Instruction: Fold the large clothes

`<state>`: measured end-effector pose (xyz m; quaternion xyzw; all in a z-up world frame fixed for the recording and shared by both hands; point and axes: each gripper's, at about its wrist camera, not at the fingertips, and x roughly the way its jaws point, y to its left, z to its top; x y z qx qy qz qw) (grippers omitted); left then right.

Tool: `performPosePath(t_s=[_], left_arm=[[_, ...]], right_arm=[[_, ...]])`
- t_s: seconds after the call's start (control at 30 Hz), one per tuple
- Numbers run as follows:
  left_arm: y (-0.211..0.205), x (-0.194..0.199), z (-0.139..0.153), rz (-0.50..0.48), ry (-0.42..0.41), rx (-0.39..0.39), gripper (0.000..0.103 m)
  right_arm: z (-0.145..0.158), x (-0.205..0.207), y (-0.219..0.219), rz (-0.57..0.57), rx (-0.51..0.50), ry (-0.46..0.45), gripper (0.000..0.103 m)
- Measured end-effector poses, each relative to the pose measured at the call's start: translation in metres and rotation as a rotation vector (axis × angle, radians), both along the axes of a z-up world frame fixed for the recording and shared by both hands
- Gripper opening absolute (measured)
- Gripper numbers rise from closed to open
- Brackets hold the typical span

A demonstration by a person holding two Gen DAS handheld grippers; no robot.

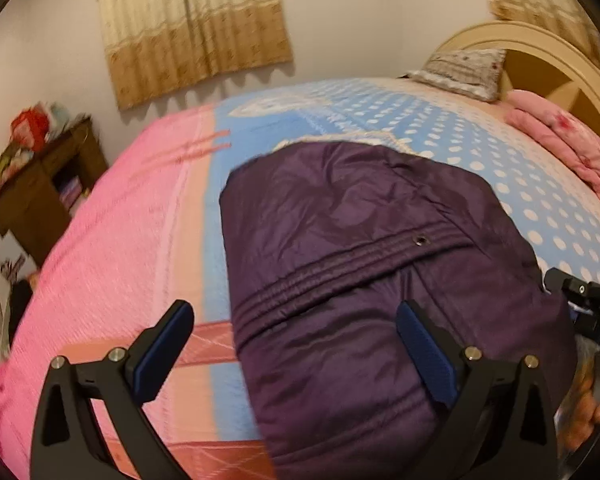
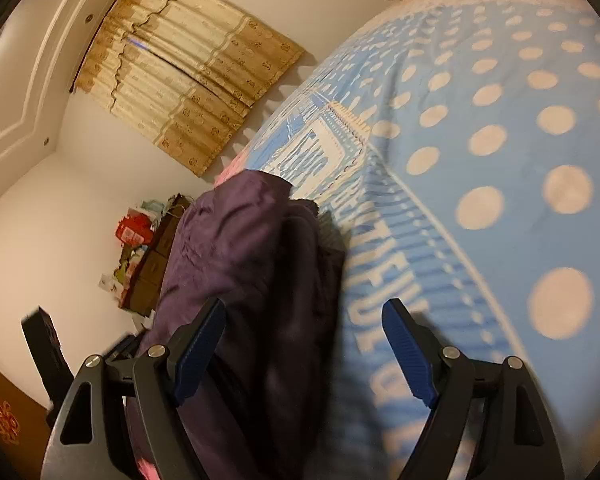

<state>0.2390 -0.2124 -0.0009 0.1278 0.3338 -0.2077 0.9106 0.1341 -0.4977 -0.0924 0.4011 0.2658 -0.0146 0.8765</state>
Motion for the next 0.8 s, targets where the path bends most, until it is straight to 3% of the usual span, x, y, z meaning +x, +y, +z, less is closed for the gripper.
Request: performPosePath(t_s=[0.1, 0.23, 0.33, 0.43, 0.6, 0.7, 0.8], left_arm=[[0.019, 0.001, 0.010, -0.027, 0.041, -0.080, 0.103], [0.049, 0.018, 0.014, -0.009, 0.170, -0.253, 0.103], [0.058, 0.027, 0.012, 0.023, 0.211, -0.321, 0.103], [0.051, 0.029, 0.012, 0.023, 0.196, -0.320, 0.103], [0.040, 0.028, 0.012, -0.022, 0.173, -0.290, 0.103], [0.041, 0.036, 0.007, -0.020, 0.206, -0.325, 0.103], [0.031, 0.044, -0.006, -0.017, 0.270, -0.319, 0.103]], right_arm=[[0.005, -0.009, -0.003, 0.051, 0.013, -0.010, 0.081], [0.010, -0.016, -0.009, 0.050, 0.007, 0.006, 0.081], [0.009, -0.020, -0.017, 0.044, 0.063, -0.031, 0.081], [0.007, -0.020, -0.024, 0.042, 0.145, -0.071, 0.081], [0.014, -0.011, -0.027, 0.070, 0.171, -0.101, 0.081], [0.016, -0.001, -0.031, 0.078, 0.240, -0.131, 0.081], [0.027, 0.017, -0.029, 0.085, 0.208, -0.127, 0.081]])
